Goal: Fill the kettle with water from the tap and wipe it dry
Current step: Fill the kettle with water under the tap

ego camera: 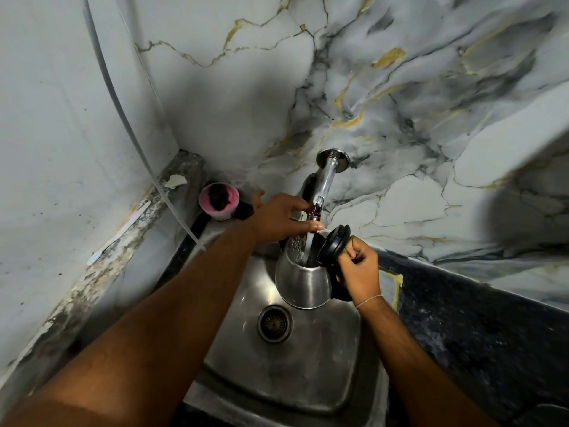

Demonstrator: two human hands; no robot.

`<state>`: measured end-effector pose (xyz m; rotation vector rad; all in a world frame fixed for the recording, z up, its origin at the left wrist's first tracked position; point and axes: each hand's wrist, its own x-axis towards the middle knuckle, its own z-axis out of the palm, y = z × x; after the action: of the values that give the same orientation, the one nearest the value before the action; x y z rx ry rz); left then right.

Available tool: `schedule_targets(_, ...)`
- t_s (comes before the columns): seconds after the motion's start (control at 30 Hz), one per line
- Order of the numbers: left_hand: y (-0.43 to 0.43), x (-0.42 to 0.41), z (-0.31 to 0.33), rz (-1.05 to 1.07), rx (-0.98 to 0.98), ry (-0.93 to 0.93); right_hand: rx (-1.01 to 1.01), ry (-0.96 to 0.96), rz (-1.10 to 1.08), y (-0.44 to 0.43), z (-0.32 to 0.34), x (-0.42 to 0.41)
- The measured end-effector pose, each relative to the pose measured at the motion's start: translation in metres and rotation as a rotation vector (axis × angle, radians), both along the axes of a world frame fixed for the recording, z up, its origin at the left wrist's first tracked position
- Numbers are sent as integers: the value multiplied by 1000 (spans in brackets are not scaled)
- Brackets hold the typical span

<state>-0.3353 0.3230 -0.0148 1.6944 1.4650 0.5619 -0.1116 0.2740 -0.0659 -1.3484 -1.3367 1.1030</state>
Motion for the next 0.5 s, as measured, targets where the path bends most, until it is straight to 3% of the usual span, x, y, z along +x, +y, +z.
schedule_targets(0.33,-17,40,-3,293,250,437,8,33,4,-4,9,-3)
schedule_targets(0.5,-31,53,-3,404,222,448,39,44,-34,-18,16,10)
